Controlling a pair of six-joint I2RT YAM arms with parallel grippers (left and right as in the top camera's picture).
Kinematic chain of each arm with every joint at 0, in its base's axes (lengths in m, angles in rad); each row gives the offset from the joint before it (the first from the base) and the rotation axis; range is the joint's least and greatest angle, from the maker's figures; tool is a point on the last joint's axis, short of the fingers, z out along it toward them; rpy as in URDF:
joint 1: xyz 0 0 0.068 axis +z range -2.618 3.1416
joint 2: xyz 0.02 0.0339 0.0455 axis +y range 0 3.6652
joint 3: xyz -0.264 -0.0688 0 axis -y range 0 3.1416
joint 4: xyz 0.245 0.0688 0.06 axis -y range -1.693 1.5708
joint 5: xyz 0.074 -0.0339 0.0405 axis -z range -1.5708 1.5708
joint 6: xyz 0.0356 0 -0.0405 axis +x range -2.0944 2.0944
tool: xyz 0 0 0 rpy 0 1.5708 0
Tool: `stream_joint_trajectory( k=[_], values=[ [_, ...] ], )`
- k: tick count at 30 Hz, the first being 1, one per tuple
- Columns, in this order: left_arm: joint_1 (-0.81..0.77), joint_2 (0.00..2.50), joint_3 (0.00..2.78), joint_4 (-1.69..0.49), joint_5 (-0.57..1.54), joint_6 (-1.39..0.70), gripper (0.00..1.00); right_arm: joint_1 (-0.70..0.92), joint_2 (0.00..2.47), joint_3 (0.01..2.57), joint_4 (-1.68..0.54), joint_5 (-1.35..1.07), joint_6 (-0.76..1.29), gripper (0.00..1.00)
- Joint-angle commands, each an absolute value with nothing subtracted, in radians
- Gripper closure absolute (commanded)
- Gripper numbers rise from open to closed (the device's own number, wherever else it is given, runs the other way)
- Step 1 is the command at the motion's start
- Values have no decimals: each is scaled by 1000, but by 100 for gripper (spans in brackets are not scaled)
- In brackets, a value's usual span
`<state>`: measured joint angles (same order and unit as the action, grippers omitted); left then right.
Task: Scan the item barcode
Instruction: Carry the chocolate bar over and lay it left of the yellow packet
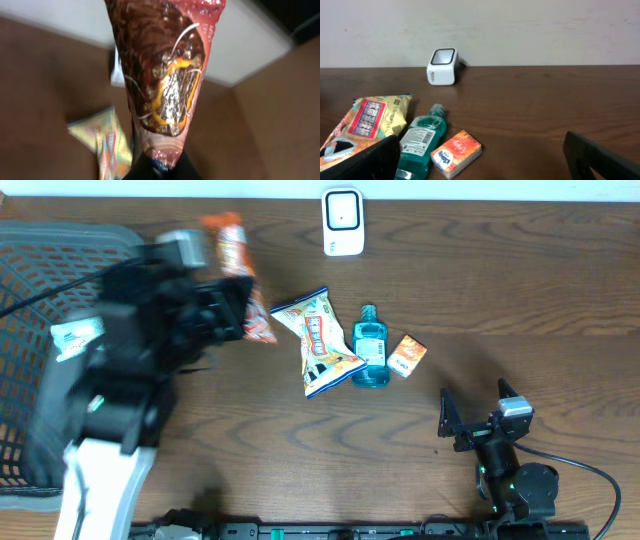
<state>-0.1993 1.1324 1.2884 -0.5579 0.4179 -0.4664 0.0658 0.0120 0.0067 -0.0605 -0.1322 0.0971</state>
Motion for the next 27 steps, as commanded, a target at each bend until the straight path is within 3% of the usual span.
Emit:
stream_joint_trajectory(
  k=[1, 6, 15, 27],
  values=[
    [-290, 1238, 1279, -565, 399, -434, 93, 72, 7, 6, -65, -125, 88, 1],
    [-388, 1407, 1279, -598, 300, -469, 93, 72, 7, 6, -64, -125, 88, 1],
    [-460, 1602, 1258, -808, -7, -785, 93, 72, 7, 6, -65, -125, 88, 1],
    [-497, 1608, 1039, -688, -141, -1204, 93, 72, 7, 6, -64, -125, 88, 1]
  ],
)
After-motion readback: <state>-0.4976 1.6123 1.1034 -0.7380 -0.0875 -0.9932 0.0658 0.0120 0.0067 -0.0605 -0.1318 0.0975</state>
